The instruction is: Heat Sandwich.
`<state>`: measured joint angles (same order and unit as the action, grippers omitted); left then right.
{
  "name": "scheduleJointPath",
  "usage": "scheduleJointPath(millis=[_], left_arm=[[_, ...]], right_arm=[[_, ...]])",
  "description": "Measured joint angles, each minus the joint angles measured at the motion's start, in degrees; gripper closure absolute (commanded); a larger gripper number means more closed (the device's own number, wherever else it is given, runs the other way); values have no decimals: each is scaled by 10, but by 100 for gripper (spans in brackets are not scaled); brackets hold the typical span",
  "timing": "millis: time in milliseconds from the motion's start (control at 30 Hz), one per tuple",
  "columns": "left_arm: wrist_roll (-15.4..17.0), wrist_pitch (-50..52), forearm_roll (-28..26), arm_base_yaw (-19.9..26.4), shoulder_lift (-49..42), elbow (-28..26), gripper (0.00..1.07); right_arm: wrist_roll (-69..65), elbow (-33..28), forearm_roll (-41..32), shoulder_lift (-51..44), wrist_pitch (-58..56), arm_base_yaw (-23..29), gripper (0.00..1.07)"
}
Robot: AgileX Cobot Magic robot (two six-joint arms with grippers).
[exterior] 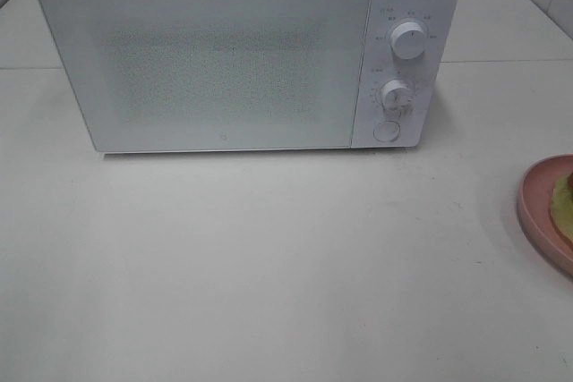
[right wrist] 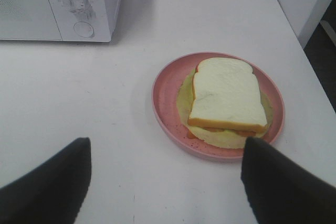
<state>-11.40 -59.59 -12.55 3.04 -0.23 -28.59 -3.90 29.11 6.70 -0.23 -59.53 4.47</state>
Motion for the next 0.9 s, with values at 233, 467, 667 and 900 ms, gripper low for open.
scheduleJointPath(millis=[233,467,667,900], left_arm=[[0,0,0,0,0,0,5],[0,0,0,0,0,0,5],[0,0,0,0,0,0,5],[0,0,0,0,0,0,5]], right_arm=[[0,0,0,0,0,0,31],[0,0,0,0,0,0,31],[0,0,0,0,0,0,31],[0,0,0,0,0,0,31]])
